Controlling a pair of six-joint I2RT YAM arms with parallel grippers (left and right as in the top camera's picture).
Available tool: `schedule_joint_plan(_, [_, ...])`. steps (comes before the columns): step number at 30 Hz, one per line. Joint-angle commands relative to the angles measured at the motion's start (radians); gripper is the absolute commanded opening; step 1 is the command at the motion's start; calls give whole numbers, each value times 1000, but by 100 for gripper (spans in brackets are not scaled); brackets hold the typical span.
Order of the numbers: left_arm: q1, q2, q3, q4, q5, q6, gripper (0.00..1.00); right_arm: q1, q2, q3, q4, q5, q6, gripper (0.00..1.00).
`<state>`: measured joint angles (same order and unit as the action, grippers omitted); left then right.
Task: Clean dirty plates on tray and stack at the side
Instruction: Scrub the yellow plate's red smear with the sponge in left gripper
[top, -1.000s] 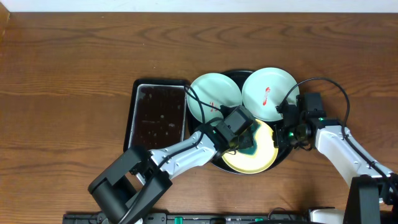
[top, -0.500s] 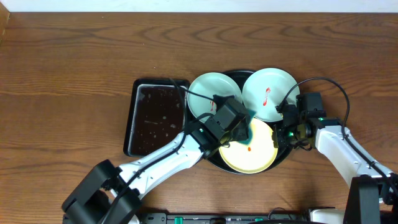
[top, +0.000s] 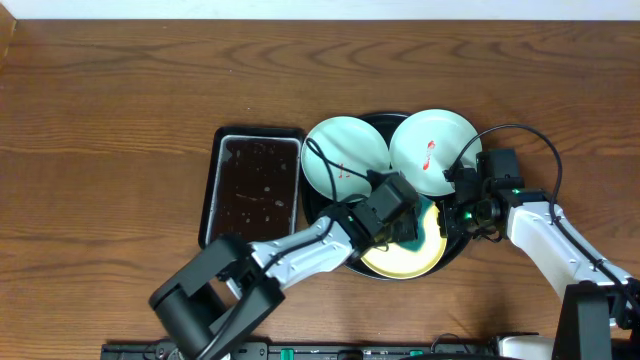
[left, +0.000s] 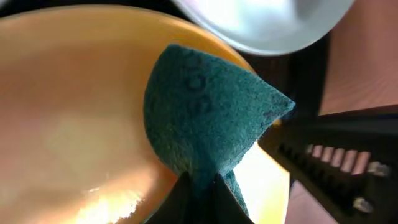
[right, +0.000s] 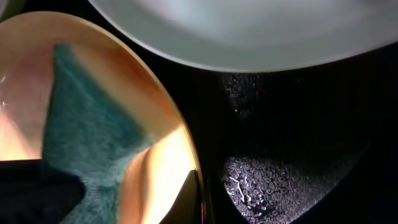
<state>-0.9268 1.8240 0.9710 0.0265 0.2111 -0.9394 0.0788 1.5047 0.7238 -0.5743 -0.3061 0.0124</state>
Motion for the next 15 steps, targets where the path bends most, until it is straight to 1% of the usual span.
schedule_joint_plan(1, [4, 9, -2, -117, -20, 41, 7, 14, 6, 14, 5, 2, 1, 1])
schedule_joint_plan(4, [36, -8, -2, -240, -86, 50, 8, 14, 6, 14, 7, 2, 1, 1])
schedule_joint_plan(7, [64, -39, -2, -292, -137, 108, 7, 14, 6, 14, 6, 2, 1, 1])
schedule_joint_plan(12, [79, -145, -2, -263, -152, 216, 7, 14, 6, 14, 6, 2, 1, 1])
schedule_joint_plan(15, [79, -203, -2, -238, -152, 221, 8, 14, 6, 14, 6, 2, 1, 1])
